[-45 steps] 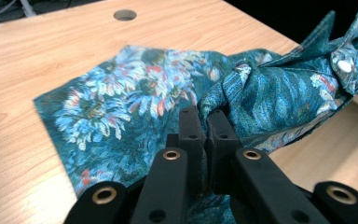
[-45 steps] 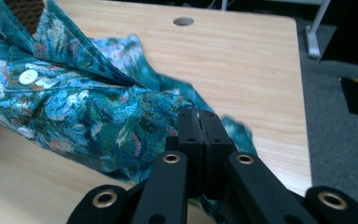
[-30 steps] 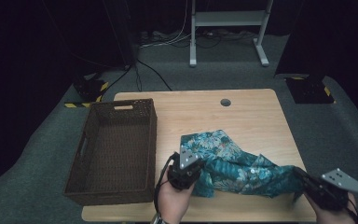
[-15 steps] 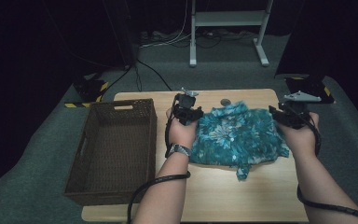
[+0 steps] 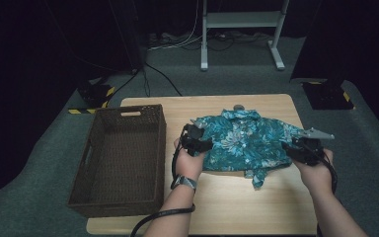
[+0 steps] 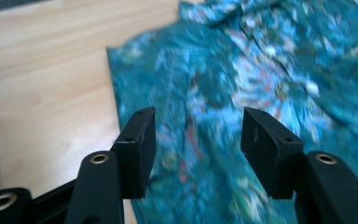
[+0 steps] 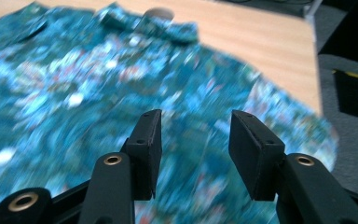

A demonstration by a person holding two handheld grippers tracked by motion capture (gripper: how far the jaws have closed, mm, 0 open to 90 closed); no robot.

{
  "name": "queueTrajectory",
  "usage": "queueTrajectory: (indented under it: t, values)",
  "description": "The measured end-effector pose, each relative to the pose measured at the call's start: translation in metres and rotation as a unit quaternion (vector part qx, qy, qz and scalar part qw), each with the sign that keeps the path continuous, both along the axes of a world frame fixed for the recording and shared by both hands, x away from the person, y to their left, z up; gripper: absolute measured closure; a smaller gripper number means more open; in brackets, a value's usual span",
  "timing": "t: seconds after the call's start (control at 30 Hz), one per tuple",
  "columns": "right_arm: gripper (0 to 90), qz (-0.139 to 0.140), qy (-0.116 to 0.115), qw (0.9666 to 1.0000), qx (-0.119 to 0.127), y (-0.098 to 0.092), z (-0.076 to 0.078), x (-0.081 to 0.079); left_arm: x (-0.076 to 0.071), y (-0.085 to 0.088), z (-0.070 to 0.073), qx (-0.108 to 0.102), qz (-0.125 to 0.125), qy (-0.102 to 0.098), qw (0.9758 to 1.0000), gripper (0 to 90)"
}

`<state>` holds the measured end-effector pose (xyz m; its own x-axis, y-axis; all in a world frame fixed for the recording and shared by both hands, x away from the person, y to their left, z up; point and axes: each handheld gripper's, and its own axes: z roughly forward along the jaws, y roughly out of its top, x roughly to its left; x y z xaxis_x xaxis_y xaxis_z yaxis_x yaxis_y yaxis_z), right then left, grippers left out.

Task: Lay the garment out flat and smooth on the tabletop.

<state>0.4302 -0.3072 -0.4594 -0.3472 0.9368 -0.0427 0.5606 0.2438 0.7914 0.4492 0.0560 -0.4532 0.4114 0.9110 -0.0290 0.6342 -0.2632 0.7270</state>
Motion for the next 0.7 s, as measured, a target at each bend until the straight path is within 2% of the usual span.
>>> queueTrajectory:
  t: [0.07, 0.2, 0.33, 0.4, 0.47, 0.57, 0.7]
  values:
    - [54.8, 0.005, 0.004, 1.0000, 0.006, 0.001, -0.010, -0.010, -0.010, 0.001, -0.009, -0.004, -0.007, 0.003, 1.0000, 44.8]
    - [55.4, 0.011, 0.009, 0.9998, 0.015, 0.003, -0.025, -0.031, -0.031, 0.000, -0.027, 0.000, -0.024, 0.011, 0.9996, 43.5]
    - [55.3, 0.019, 0.016, 0.9996, 0.016, 0.007, -0.036, -0.050, -0.050, -0.002, -0.045, 0.006, -0.038, 0.021, 0.9990, 43.0]
    - [55.2, 0.022, 0.017, 0.9994, 0.021, 0.009, -0.040, -0.059, -0.057, -0.002, -0.051, 0.002, -0.042, 0.025, 0.9988, 42.0]
    - [54.9, 0.028, 0.018, 0.9993, 0.020, 0.013, -0.044, -0.068, -0.063, -0.001, -0.056, -0.004, -0.048, 0.028, 0.9984, 40.9]
    - [54.7, 0.036, 0.016, 0.9991, 0.018, 0.019, -0.049, -0.079, -0.067, -0.001, -0.060, -0.003, -0.050, 0.028, 0.9984, 39.6]
    - [53.7, 0.047, 0.021, 0.9984, 0.024, 0.028, -0.054, -0.087, -0.066, -0.003, -0.065, 0.015, -0.049, 0.025, 0.9984, 37.4]
